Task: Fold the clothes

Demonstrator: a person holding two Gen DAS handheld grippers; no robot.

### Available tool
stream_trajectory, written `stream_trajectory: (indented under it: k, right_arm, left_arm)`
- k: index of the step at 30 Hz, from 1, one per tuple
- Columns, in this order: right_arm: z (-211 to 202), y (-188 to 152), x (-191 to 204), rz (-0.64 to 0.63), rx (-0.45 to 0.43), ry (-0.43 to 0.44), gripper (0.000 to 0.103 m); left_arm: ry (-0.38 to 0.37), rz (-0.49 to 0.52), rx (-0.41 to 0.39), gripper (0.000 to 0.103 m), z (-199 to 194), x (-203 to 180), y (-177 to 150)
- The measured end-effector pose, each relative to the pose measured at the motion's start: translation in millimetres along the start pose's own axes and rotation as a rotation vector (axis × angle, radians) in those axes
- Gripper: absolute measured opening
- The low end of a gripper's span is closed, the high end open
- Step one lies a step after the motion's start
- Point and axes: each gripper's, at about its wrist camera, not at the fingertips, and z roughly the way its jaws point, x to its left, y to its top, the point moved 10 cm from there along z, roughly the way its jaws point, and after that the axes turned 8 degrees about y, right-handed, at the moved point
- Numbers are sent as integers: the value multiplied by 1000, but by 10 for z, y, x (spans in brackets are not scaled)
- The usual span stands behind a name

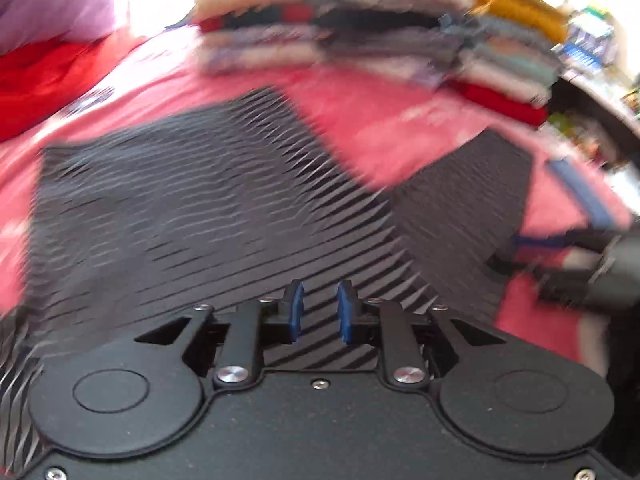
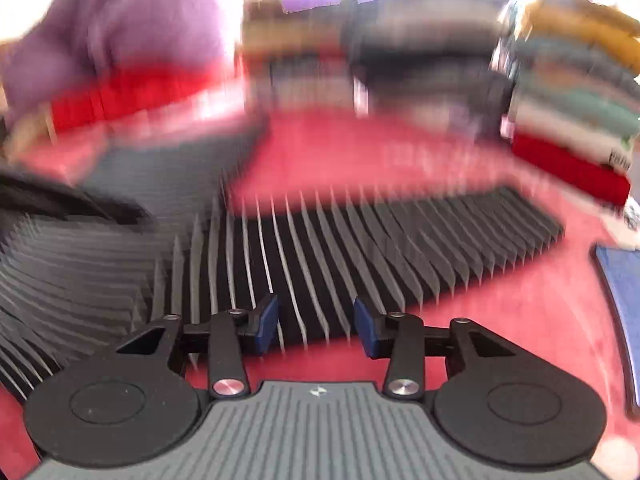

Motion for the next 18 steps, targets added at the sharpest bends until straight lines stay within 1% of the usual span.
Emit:
stream_trajectory:
  k: [1, 2, 4, 5, 7, 9, 10, 11, 12, 14, 16, 18]
  right_arm:
    - [-27, 11, 2, 3, -7, -8, 43]
    - [-68, 26, 7, -8, -7, -30, 44]
    - [-163, 50, 45, -38, -41, -57, 44]
    - [-227, 80, 99, -46, -76, -43, 44]
    - [-278, 142, 229, -87, -119, -33, 44]
    - [-250, 207, 362, -110, -143, -14, 42]
    - [-237, 240, 429, -121, -154, -5, 41]
    - [-226, 280, 497, -132, -167, 2, 38]
    - [-215, 335, 562, -140, -180, 20, 31]
    - [-174, 459, 702, -162, -196, 68, 26]
    - [-119, 591, 834, -190, -203, 111, 24]
    - [-14, 717, 919, -168, -185, 192, 24]
  left_arm:
    - [12, -12, -5, 20, -72, 75, -77]
    - [9, -39, -17, 22, -162, 155, -147]
    - [12, -105, -40, 39, -300, 338, -267]
    - [29, -134, -49, 40, -346, 439, -325]
    - [55, -210, -47, 40, -380, 660, -444]
    - [92, -276, -50, 39, -397, 895, -501]
    - [103, -298, -64, 38, -428, 989, -493]
    - [114, -320, -80, 38, -461, 1081, -482]
    - [125, -341, -96, 38, -495, 1173, -472]
    - [139, -388, -122, 38, -535, 1346, -455]
    - [128, -414, -133, 36, -512, 1432, -441]
    - [113, -409, -135, 35, -480, 1457, -413]
